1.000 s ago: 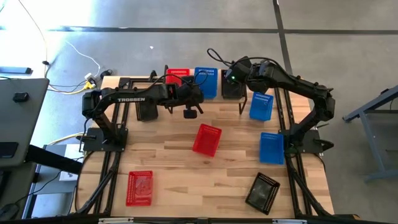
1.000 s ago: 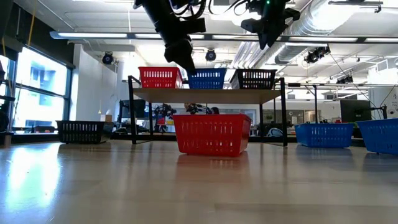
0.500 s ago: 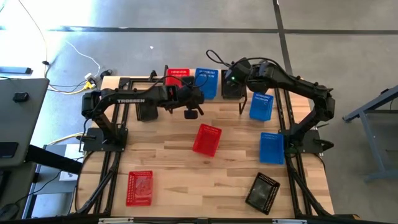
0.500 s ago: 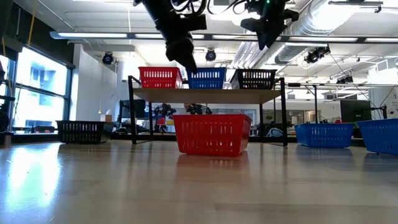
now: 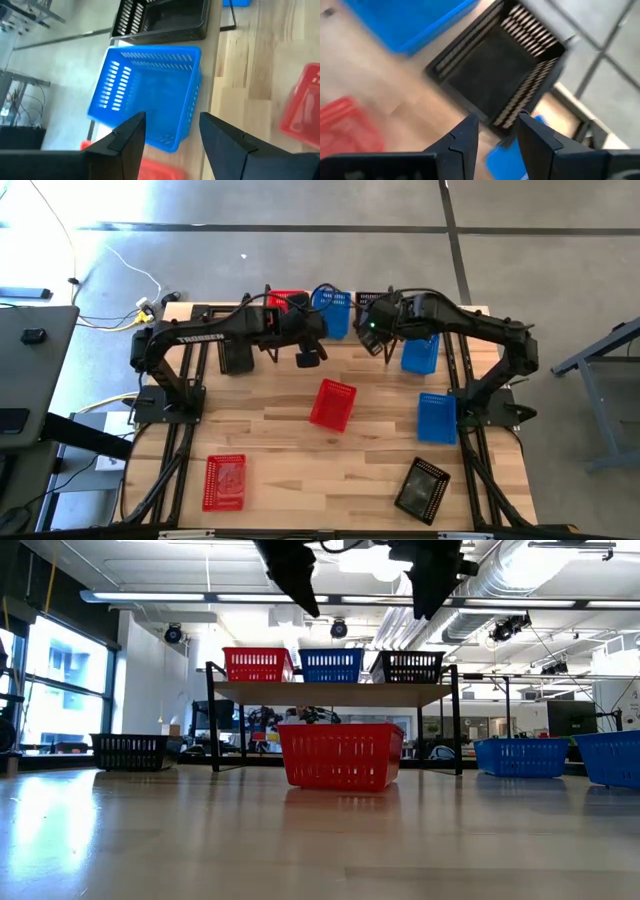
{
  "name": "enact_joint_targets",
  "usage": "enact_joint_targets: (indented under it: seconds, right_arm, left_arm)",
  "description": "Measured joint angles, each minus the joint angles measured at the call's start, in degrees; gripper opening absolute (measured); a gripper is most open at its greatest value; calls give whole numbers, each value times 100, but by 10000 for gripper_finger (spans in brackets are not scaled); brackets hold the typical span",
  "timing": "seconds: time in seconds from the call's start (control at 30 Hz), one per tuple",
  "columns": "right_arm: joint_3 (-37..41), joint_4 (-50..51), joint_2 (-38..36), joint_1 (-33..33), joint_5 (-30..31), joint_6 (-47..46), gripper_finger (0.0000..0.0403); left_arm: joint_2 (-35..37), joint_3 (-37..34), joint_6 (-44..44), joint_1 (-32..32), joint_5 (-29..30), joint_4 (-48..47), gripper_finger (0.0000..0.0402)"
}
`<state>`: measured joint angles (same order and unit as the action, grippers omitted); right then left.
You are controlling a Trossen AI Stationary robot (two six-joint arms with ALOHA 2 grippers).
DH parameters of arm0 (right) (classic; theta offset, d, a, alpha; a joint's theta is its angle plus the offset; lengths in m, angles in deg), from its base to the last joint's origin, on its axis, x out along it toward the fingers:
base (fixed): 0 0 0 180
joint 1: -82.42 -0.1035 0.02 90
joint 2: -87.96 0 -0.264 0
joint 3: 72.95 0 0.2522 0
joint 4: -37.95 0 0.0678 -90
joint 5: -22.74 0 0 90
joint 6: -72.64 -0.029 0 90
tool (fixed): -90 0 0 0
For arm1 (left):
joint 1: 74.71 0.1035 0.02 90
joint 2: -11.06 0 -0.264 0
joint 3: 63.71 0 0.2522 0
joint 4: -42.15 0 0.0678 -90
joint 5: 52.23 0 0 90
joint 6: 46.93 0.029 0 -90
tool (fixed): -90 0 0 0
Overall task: Stack baskets on shelf by color
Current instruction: Stack the bottom black basket on top of the black basket on the shelf
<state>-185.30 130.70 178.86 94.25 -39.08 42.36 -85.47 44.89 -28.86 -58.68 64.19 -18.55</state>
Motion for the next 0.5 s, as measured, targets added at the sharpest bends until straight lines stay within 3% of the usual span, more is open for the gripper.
enact_joint_targets:
  seconds: [0.3, 0.5]
  right_arm:
    - [0, 308, 0, -925, -1071, -922, 119]
    - [4, 316, 0, -1805, -1444, -1791, 119]
  left_arm:
    - [144, 309, -369, -33, -131, -1318, 173]
    - [421, 220, -789, -120, -461, -1956, 172]
